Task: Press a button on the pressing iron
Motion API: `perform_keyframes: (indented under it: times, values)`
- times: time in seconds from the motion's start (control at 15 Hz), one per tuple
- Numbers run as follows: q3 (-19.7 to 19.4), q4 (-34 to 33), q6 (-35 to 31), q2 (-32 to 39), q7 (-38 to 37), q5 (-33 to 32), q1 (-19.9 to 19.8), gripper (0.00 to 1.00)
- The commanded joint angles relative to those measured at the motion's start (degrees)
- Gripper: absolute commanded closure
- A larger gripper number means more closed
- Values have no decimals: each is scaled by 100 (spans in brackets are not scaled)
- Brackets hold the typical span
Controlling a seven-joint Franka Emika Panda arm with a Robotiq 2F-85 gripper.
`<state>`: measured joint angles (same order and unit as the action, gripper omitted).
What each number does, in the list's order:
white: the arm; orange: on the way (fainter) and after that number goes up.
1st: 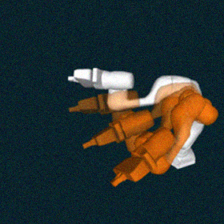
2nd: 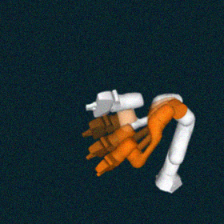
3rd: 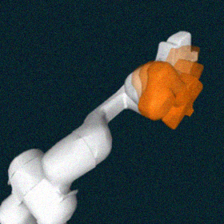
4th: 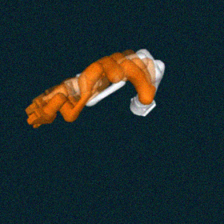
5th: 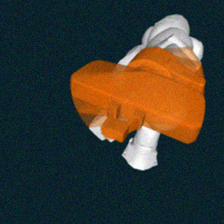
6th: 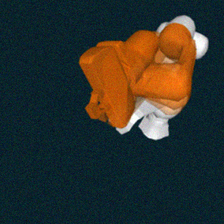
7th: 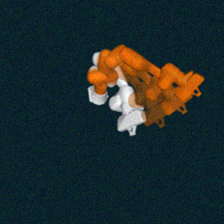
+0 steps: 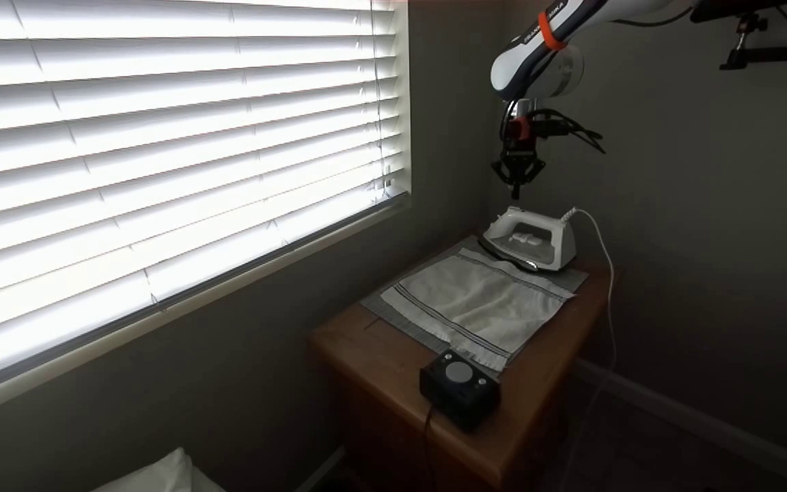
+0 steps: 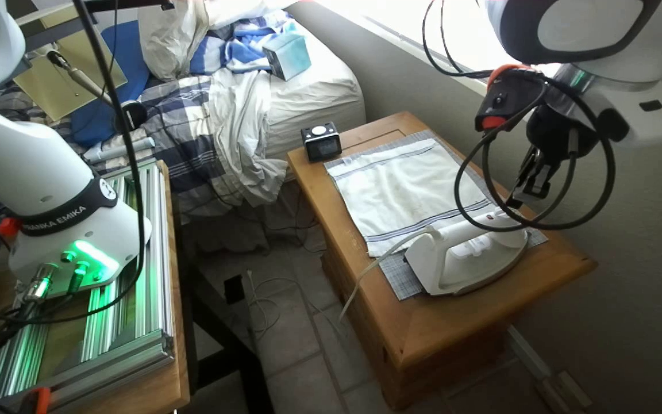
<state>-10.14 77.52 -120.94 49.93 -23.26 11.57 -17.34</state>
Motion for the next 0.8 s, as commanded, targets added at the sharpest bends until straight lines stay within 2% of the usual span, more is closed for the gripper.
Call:
perform_keyframes:
  times: [0.0,0.73]
  values:
    - [-78,-459,75,330,-377,173,-23,100]
    - [-168,-685,352,539,-852,110,7,100]
